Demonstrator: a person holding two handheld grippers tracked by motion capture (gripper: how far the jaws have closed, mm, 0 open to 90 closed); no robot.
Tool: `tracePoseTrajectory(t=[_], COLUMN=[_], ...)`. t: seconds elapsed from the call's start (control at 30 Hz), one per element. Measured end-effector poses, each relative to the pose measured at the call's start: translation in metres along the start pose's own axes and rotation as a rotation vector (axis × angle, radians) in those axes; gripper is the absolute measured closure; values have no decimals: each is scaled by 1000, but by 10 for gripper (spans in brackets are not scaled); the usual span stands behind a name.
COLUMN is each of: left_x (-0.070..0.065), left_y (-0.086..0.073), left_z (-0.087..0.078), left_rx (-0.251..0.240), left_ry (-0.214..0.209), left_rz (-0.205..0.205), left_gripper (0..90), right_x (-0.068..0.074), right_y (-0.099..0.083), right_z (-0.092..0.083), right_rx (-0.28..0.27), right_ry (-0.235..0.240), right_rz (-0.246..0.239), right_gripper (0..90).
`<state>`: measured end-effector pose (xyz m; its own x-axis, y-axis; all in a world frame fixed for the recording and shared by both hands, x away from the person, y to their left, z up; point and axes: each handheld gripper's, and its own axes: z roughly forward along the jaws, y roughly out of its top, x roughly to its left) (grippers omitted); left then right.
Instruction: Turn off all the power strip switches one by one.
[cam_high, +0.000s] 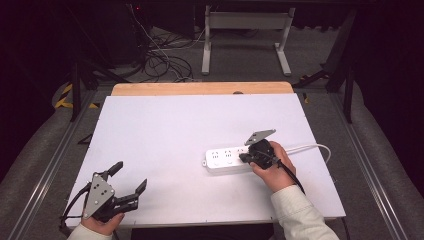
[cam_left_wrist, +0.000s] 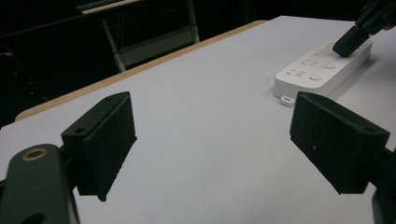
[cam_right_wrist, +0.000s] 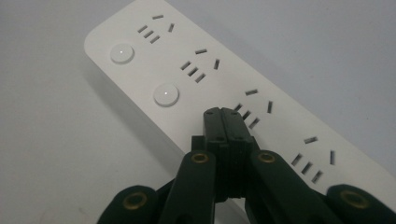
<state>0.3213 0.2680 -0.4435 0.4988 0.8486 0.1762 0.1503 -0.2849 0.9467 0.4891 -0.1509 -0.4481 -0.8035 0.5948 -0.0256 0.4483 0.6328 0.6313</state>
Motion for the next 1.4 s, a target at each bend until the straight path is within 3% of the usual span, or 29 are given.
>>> tracePoseTrajectory(t=[0.83,0.87,0.9,0.93,0.97,1.07,1.4], left_x=[0,0,0,0,0,1,0], left_y=[0,0,0,0,0,0,0], left_z=[0,0,0,0,1,1,0], left_rx=[0,-2,-3,-1,2,6,-1], left_ry=[3,1,4,4,5,6,4], left_rz=[3,-1,-1,-1,-1,2,-2], left_gripper=[149,148,149,148,148,149,148], right_x=[-2,-2,-1,-1,-1,3,9], right_y=[-1,-1,-1,-1,0,3,7], right_z=[0,-3,-4,-6,-14,-23,-28], right_rx=[9,-23,-11,-38,-126,-165,-187], right_ry=[-6,-11,-27,-27,3,-22,-29], right_rz=[24,22,11,8,17,-1,-23], right_gripper=[900,900,900,900,900,900,900])
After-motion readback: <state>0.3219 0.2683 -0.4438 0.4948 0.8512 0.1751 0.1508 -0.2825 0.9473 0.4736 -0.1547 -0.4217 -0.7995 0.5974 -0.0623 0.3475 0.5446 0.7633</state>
